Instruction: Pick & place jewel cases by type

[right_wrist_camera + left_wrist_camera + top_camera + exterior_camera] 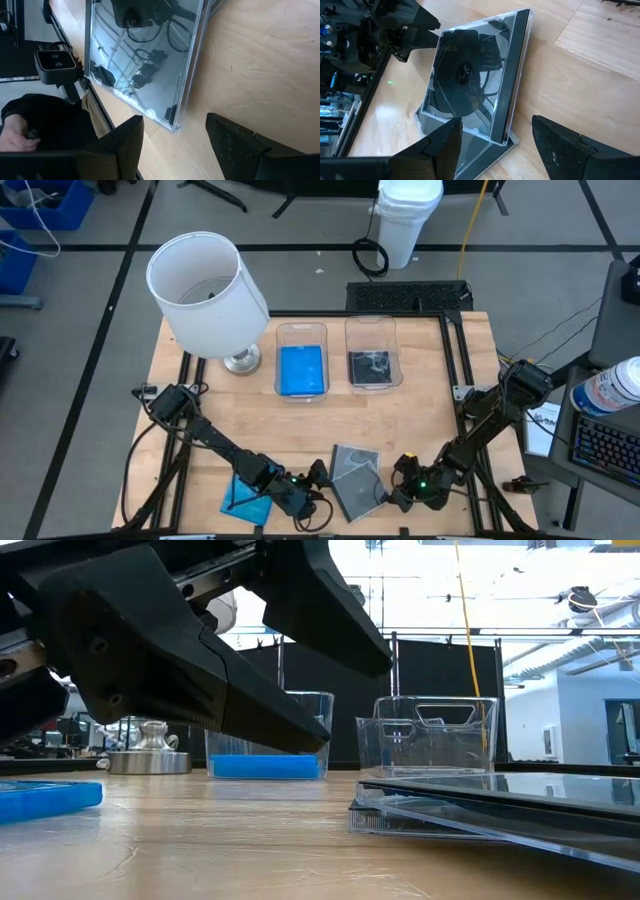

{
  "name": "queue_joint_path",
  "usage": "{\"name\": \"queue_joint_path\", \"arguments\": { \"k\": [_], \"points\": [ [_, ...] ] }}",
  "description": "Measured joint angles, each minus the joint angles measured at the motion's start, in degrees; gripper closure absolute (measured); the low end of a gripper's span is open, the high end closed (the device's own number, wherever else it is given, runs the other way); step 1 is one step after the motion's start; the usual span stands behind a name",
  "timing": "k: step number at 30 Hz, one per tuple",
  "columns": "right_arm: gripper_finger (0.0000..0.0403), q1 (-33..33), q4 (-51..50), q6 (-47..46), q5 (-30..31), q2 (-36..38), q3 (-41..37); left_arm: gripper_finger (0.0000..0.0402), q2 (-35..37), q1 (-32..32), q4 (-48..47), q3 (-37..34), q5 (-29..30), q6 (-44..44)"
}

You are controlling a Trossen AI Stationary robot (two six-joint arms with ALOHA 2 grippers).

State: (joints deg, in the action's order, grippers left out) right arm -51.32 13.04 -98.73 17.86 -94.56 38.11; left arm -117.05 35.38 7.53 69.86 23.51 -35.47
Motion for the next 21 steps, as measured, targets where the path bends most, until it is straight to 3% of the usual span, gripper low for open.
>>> {"name": "queue_joint_path", "arguments": {
  "k": [8,12,21],
  "points": [
    [0.0194,0.97,-0.13,1.91,0.05,-0.09,-0.02,0.016,-3.49,0.07,3.92,0.07,0.03,-3.75],
    [0.0195,0.99,-0.2,2.06,1.52,-0.15,-0.04,0.016,-5.36,0.43,5.37,0.35,3.75,-7.08],
    [0.0195,1.01,0.0,3.2,1.86,-0.15,-0.09,0.016,-5.6,0.39,5.35,1.19,3.5,-5.8]
  ]
}}
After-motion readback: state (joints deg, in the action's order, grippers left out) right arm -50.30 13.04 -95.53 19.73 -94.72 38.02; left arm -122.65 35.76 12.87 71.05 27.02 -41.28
